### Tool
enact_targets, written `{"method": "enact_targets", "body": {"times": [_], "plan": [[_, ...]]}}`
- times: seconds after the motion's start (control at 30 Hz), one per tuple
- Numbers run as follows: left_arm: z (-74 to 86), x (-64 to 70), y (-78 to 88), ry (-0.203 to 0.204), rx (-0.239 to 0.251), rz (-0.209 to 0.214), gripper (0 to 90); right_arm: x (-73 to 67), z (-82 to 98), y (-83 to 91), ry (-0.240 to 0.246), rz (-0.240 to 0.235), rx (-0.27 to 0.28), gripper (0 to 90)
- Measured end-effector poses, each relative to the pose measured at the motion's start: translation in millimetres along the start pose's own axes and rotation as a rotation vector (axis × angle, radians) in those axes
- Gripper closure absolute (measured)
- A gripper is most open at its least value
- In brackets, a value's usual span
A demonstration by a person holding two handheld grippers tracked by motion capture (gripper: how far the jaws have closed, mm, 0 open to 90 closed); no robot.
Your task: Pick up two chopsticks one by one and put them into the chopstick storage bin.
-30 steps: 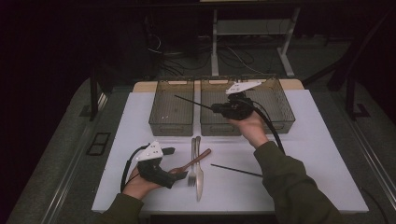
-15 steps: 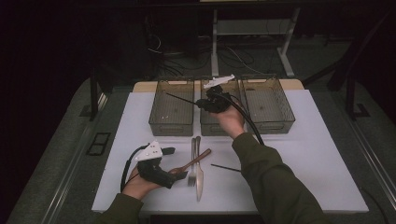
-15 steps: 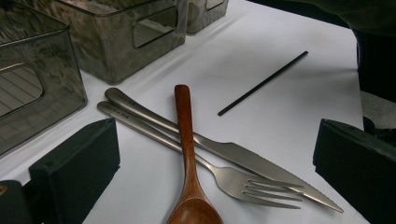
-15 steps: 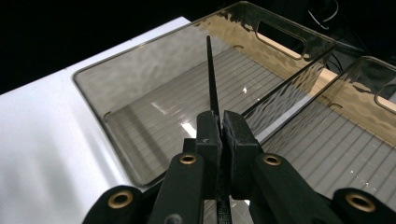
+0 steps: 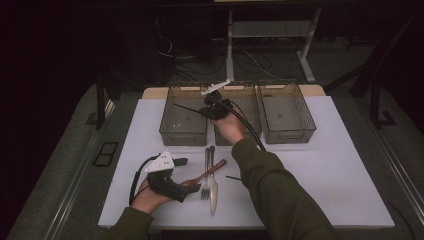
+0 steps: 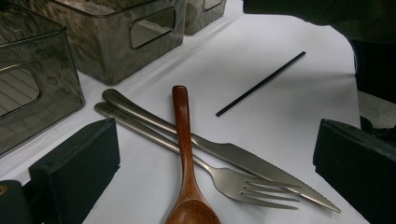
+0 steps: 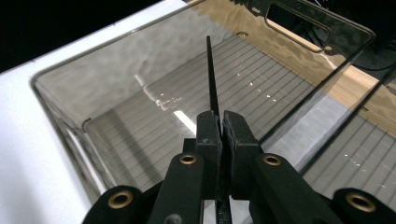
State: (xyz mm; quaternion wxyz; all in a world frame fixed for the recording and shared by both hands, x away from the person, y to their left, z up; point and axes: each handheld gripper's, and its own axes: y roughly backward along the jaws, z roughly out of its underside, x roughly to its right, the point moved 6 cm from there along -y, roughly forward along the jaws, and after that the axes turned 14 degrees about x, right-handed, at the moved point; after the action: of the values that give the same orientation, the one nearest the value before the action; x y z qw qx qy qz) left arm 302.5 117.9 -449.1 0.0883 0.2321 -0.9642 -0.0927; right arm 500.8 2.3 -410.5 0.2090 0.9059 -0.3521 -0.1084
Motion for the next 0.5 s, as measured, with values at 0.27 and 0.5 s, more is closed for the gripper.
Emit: {"method": "enact_targets", "body": {"times": [0.27,0.5], "plan": [[-0.1,0.7,-0.1,0.009,0.003,0.001,0.0,-9.2,-0.9,-12.7,-0.001,-0.005,-0.017,84.6],[-0.2,1.3,-0.3,0.01,0.004,0.002,0.0,-12.7,-2.4,-16.4,-0.002,-0.006,-0.019,75.9]]}}
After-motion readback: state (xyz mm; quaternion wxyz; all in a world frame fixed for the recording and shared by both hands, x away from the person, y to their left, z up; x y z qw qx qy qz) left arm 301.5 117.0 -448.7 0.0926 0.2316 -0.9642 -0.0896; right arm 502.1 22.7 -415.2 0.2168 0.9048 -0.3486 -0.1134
